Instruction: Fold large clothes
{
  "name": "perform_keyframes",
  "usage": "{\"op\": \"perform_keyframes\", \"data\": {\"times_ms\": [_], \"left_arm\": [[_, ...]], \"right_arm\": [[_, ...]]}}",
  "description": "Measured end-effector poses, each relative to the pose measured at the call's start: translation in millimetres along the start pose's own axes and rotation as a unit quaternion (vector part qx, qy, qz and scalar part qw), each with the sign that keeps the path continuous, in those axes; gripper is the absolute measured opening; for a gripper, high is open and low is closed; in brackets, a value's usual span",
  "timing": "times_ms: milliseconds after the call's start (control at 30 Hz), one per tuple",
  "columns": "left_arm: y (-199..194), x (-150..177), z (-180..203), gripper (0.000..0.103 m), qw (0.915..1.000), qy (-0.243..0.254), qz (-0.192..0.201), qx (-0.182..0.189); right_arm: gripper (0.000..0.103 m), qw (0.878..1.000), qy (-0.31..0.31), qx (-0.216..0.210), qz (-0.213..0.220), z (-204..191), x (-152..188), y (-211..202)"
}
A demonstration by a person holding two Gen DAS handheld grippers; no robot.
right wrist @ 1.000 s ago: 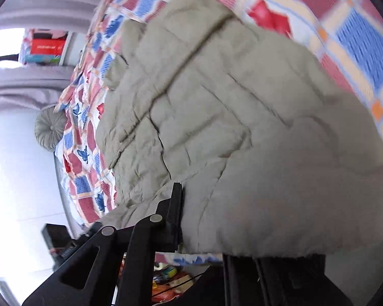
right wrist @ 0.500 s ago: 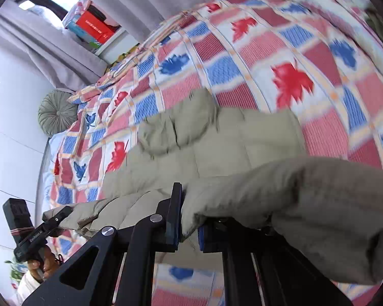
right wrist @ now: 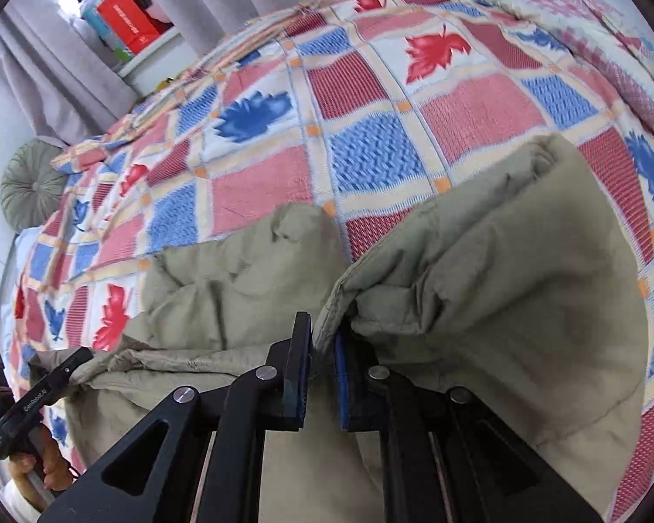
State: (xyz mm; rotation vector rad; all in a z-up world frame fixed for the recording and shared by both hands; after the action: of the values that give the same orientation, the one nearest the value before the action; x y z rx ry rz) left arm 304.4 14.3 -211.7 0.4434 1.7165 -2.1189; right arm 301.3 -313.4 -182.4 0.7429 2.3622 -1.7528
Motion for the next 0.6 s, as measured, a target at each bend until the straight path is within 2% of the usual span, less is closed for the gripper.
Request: {"op": "perform_keyframes", "data": {"times_ms": [167, 233, 267, 300, 333, 367, 400, 600], "left_arm": [[4.1, -1.6, 3.0, 0.017, 0.9999, 0.004, -0.006, -0.01], [-3.8, -2.5, 1.8, 0.023, 1.0, 0.007, -0.004, -0.005], [-8.9, -2.8, 0.9, 0.031, 1.0, 0.006, -0.003, -0.002], [-13.4, -3.0, 0.3, 0.047, 1.0, 0.005, -0.003, 0.001], [-18.6, -3.1, -0.3, 0.054, 1.0, 0.003, 0.0, 0.005], [-23.7, -3.6, -0.1, 0.06, 1.0, 0.001, 0.004, 0.008], [-28.0, -4.0, 0.5, 0.06, 0.9999, 0.001, 0.007, 0.009], [-54.0, 3.8, 1.7, 0.06, 0.9997, 0.017, 0.017, 0.006]], "right_arm": [[0.015, 1.0, 0.023, -0.002, -0.003, 12.2, 4.9, 17.6], [0.017, 0.999, 0.032, -0.011, -0.006, 14.5, 3.9, 16.0], [0.023, 0.999, 0.036, -0.016, -0.007, 15.6, 3.1, 12.6], [0.035, 0.999, 0.038, -0.021, -0.007, 16.1, 2.0, 9.5], [0.045, 0.999, 0.04, -0.028, -0.006, 16.7, 1.1, 4.6], [0.071, 0.999, 0.041, -0.036, -0.003, 15.8, 0.0, 0.3], [0.081, 0.998, 0.04, -0.041, 0.002, 14.8, -0.4, -5.5], [0.081, 0.998, 0.041, -0.046, 0.009, 11.1, 6.1, -30.7]]}}
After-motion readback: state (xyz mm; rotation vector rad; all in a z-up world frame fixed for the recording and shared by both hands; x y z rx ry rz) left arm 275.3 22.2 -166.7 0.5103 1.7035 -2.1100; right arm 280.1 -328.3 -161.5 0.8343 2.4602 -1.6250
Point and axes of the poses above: each gripper's, at about its wrist camera, not at the fingertips, and y roughly the way its jaws point, z to its right, x to its underside, the point moved 2 cm from there along y, roughly the way its jaws point, and after that the axes turned 4 degrees about y, right-handed, at the moved point
